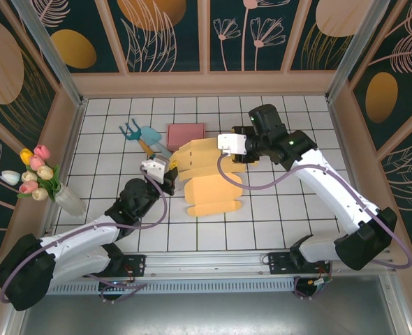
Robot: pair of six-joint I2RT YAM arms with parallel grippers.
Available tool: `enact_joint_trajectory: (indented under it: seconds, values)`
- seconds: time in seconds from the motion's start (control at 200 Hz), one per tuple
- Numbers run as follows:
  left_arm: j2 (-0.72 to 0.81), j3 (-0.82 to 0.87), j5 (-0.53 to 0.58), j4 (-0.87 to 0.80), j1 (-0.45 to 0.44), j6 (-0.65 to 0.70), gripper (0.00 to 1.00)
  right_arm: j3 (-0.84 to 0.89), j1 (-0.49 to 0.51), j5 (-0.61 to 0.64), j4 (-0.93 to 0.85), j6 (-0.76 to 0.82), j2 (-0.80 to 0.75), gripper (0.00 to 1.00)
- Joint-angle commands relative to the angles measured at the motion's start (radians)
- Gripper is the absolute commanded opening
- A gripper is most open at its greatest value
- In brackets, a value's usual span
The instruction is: Fold the paper box
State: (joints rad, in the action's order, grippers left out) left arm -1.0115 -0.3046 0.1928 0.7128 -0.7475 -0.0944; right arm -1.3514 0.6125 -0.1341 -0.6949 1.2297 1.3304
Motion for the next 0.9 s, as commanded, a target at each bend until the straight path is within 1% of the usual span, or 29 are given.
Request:
enact_joint_trajectory:
  seconds: [0.0, 0.25, 0.39, 0.5, 0.596, 0.671, 0.776, 0.896]
  values:
    - [-0.013, 0.006, 0.0, 0.075, -0.01, 0.035, 0.0, -0.049, 0.024, 0.042, -0.035, 0.028, 0.018, 0.58]
    - [0.002, 0.025, -0.021, 0.1, -0.012, 0.04, 0.0, -0.12, 0.039, 0.109, -0.109, 0.013, 0.101, 0.57]
    - [0.005, 0.028, -0.038, 0.103, -0.013, 0.04, 0.0, -0.141, 0.04, 0.118, -0.145, 0.003, 0.126, 0.53]
    - [0.005, 0.028, -0.023, 0.103, -0.013, 0.041, 0.0, -0.181, 0.04, 0.1, -0.202, -0.01, 0.147, 0.44]
    - [0.005, 0.03, -0.021, 0.105, -0.013, 0.036, 0.0, -0.199, 0.04, 0.102, -0.233, -0.013, 0.158, 0.32]
    - [0.007, 0.029, -0.022, 0.103, -0.013, 0.034, 0.0, -0.2, 0.04, 0.105, -0.241, -0.013, 0.16, 0.29]
    - [0.004, 0.029, -0.018, 0.103, -0.013, 0.031, 0.0, -0.201, 0.041, 0.099, -0.25, -0.016, 0.159, 0.2]
    - [0.001, 0.027, -0.016, 0.102, -0.013, 0.017, 0.0, -0.204, 0.041, 0.087, -0.264, -0.024, 0.162, 0.0]
